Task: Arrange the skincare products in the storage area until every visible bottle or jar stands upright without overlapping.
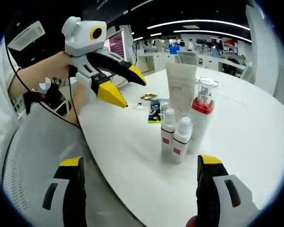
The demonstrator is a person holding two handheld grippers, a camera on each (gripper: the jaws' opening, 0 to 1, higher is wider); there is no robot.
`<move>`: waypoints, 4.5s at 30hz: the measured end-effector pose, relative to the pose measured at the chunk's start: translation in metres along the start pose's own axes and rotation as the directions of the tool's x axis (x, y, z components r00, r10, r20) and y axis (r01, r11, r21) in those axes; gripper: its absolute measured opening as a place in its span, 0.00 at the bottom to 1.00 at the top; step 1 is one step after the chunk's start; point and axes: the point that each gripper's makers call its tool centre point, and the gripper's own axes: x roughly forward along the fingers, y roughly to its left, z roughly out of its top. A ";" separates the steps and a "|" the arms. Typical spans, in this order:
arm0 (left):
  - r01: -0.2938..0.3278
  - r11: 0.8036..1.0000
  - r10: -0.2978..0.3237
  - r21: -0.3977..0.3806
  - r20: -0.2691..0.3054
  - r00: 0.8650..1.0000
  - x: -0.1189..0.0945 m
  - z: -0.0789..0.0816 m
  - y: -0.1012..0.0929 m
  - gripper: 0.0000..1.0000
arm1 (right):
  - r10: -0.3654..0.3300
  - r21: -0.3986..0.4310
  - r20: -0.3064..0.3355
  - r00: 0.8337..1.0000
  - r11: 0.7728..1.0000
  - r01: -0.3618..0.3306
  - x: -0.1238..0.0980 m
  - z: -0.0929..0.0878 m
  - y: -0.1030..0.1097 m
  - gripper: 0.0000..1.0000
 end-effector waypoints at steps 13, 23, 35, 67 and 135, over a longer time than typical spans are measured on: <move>-0.086 0.986 0.091 -0.141 0.030 0.995 -0.026 -0.025 -0.003 0.53 | -0.027 0.019 0.026 0.999 0.999 0.026 -0.007 0.007 -0.002 0.98; -0.146 0.961 0.156 -0.237 0.025 0.987 -0.045 -0.051 -0.005 0.58 | -0.028 0.023 0.020 0.999 0.999 0.028 -0.011 0.008 0.004 0.98; -0.210 0.917 0.235 -0.339 0.033 0.971 -0.064 -0.067 -0.019 0.71 | -0.038 0.028 0.031 0.999 0.999 0.037 -0.017 0.010 0.008 0.98; -0.239 0.879 0.286 -0.412 0.056 0.957 -0.073 -0.077 -0.018 0.95 | -0.047 -0.033 -0.029 0.999 0.998 0.046 -0.013 -0.003 0.012 0.99; -0.491 0.539 0.460 -0.684 -0.249 0.852 0.070 -0.084 0.136 0.86 | -0.160 0.029 -0.150 0.976 0.986 0.166 -0.016 -0.035 -0.020 0.97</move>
